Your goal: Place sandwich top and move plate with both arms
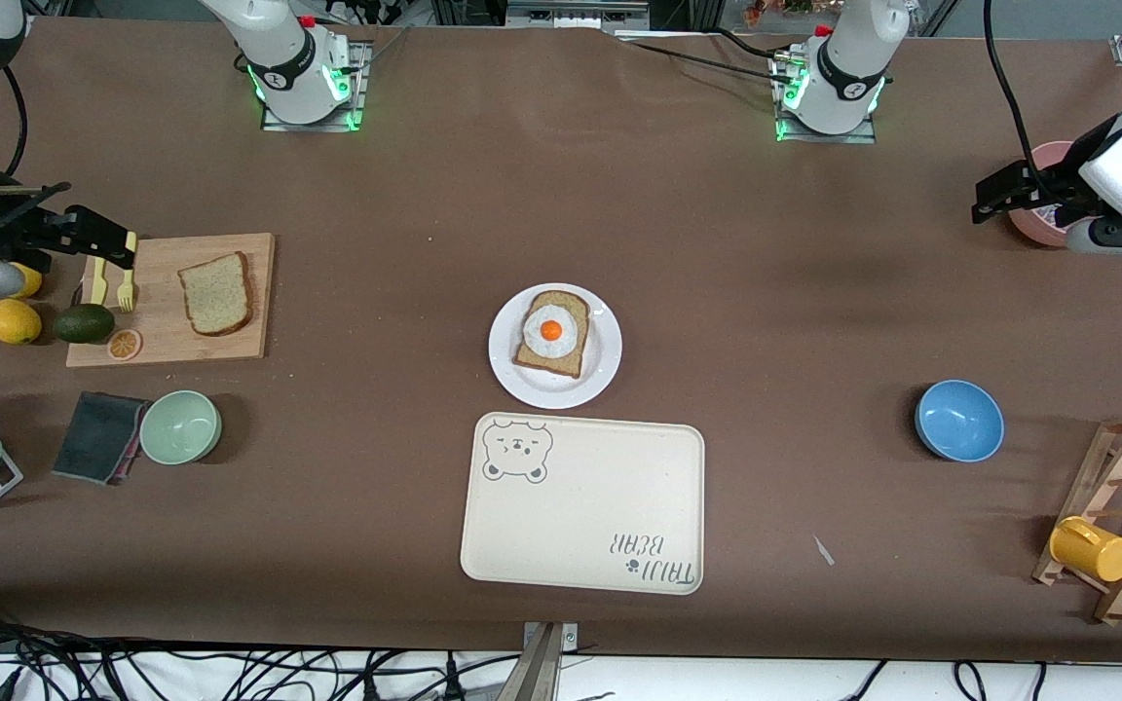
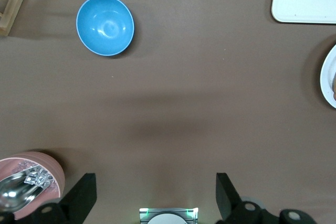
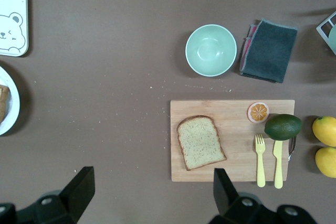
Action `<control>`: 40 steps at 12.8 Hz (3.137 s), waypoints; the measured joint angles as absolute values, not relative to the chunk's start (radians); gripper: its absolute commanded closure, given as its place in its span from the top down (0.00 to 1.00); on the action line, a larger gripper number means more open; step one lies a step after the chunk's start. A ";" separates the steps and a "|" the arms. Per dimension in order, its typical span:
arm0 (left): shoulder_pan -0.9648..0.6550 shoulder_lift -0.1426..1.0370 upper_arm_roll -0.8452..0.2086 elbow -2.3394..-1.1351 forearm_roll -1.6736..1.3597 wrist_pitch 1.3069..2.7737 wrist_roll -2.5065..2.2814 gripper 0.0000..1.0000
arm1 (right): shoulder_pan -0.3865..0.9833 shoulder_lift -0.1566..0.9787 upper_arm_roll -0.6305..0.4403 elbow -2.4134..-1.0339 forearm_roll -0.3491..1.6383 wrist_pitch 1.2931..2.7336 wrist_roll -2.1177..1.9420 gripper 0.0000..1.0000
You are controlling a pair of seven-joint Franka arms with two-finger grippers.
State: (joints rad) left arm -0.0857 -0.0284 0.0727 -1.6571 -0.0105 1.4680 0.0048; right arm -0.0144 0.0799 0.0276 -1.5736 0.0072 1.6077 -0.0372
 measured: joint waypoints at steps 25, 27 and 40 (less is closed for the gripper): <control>-0.085 -0.028 0.073 -1.657 -0.010 1.468 0.005 1.00 | -0.014 0.080 0.028 -1.574 0.007 1.608 -0.036 1.00; -0.085 -0.028 0.073 -1.657 -0.010 1.468 0.005 1.00 | -0.014 0.080 0.028 -1.574 0.007 1.608 -0.036 1.00; -0.085 -0.028 0.072 -1.658 -0.010 1.468 0.005 1.00 | 0.109 0.197 0.041 -1.881 -0.202 1.912 0.060 1.00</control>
